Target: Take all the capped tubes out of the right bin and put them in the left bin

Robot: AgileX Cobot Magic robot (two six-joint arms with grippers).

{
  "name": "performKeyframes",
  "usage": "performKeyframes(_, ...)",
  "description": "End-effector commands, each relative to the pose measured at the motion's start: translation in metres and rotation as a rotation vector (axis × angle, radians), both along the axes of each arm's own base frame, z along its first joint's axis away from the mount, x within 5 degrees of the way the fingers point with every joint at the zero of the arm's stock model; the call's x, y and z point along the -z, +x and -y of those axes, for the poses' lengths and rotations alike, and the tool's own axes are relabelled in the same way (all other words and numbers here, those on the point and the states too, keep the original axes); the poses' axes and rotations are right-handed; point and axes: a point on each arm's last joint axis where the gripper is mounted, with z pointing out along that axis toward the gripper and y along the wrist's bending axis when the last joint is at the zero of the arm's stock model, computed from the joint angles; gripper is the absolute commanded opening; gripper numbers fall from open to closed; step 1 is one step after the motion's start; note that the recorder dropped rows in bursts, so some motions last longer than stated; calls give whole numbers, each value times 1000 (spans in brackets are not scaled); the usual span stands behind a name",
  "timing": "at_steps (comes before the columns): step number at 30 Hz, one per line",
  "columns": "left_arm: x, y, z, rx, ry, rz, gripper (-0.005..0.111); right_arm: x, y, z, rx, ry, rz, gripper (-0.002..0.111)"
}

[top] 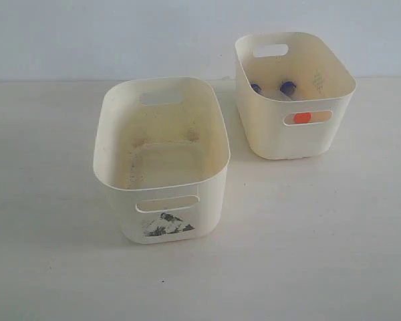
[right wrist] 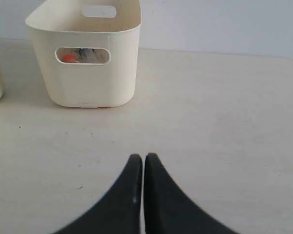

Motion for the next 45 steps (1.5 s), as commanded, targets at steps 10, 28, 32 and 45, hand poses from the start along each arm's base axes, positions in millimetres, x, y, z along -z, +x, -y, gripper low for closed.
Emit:
performKeyframes(10, -2, 0, 0, 0, -9, 7, 4, -1, 0, 0, 2, -6, 11, 1)
performKeyframes(28, -2, 0, 0, 0, -9, 7, 4, -3, 0, 0, 2, -7, 32, 1)
performKeyframes(32, -2, 0, 0, 0, -9, 7, 4, -3, 0, 0, 2, -7, 32, 1)
performKeyframes(45, -2, 0, 0, 0, -9, 7, 4, -6, 1, 1, -39, -203, 56, 1)
